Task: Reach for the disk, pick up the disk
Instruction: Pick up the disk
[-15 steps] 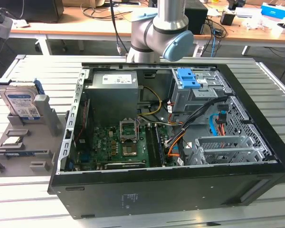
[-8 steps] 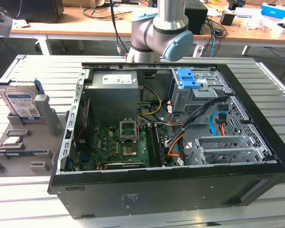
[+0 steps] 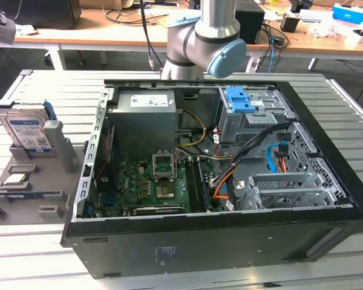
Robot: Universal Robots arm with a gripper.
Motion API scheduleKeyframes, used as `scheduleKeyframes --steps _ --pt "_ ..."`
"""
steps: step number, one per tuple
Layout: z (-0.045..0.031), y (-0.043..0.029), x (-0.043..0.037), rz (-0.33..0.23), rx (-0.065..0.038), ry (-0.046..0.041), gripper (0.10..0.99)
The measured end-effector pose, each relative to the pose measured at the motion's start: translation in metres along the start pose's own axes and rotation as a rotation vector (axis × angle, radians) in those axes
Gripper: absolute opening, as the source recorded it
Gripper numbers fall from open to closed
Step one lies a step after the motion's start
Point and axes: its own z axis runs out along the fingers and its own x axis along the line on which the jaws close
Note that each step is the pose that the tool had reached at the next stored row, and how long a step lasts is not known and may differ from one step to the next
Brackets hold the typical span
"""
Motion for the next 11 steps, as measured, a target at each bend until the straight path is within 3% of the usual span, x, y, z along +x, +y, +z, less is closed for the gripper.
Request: scheduleKeyframes --steps 11 --pt "0.0000 0.0000 0.0000 -0.132 0.000 0.0050 0.106"
